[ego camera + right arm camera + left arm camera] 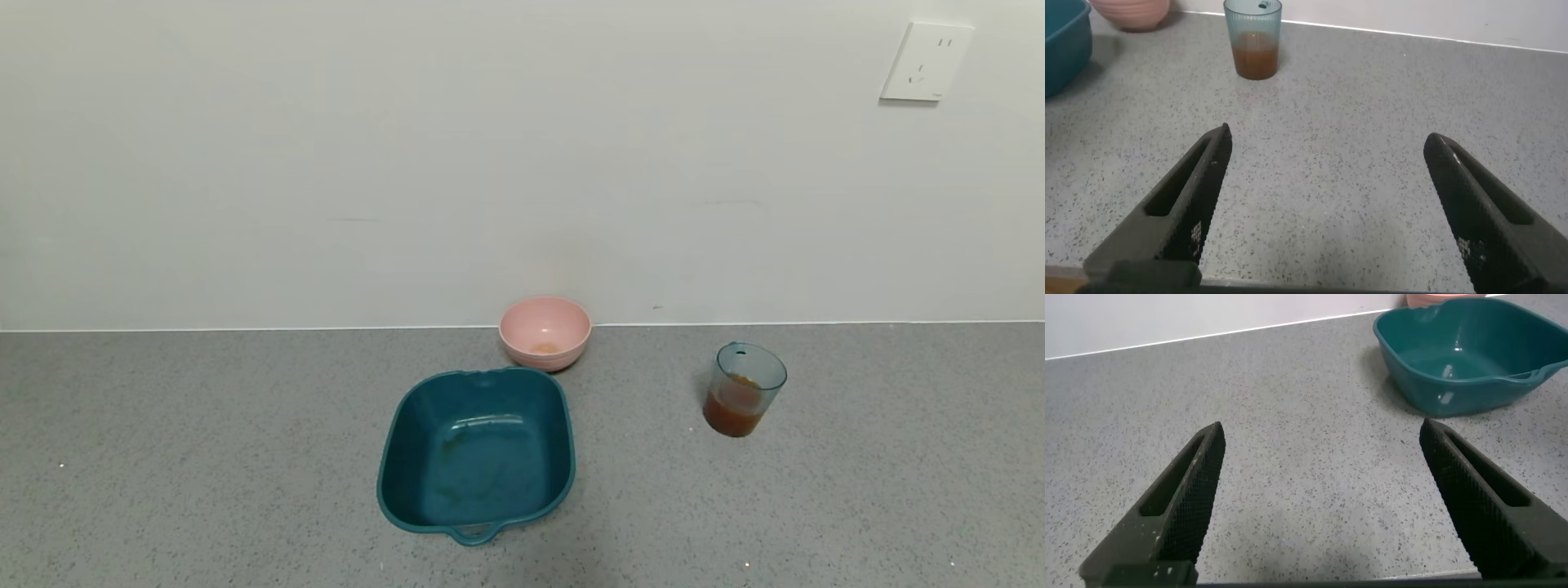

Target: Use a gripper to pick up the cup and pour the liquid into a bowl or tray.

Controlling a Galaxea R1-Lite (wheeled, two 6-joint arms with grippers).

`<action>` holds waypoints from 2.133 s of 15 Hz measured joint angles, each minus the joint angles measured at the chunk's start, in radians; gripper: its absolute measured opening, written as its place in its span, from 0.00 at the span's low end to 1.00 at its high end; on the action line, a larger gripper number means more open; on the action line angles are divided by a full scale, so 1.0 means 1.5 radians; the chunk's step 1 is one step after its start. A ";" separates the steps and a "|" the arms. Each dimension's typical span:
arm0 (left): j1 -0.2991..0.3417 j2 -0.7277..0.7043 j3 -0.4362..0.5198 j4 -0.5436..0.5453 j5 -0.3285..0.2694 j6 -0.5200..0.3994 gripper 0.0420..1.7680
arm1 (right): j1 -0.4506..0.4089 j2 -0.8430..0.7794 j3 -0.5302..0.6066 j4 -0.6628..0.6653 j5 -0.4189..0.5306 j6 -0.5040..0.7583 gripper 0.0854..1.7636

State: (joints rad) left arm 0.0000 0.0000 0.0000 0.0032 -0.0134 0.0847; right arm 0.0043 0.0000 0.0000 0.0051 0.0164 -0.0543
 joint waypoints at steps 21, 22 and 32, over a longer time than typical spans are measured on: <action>0.000 0.000 0.000 0.000 0.000 0.000 0.97 | 0.010 0.431 -0.208 -0.024 0.022 0.001 0.97; 0.000 0.000 0.000 0.000 0.000 0.001 0.97 | 0.010 0.466 -0.213 -0.034 0.031 0.001 0.97; 0.000 0.000 0.000 0.000 0.000 0.000 0.97 | 0.042 0.820 -0.206 -0.244 0.055 0.003 0.97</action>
State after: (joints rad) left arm 0.0000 0.0000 0.0000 0.0032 -0.0134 0.0851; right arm 0.0672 1.2300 -0.3094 -0.3602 0.0985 -0.0496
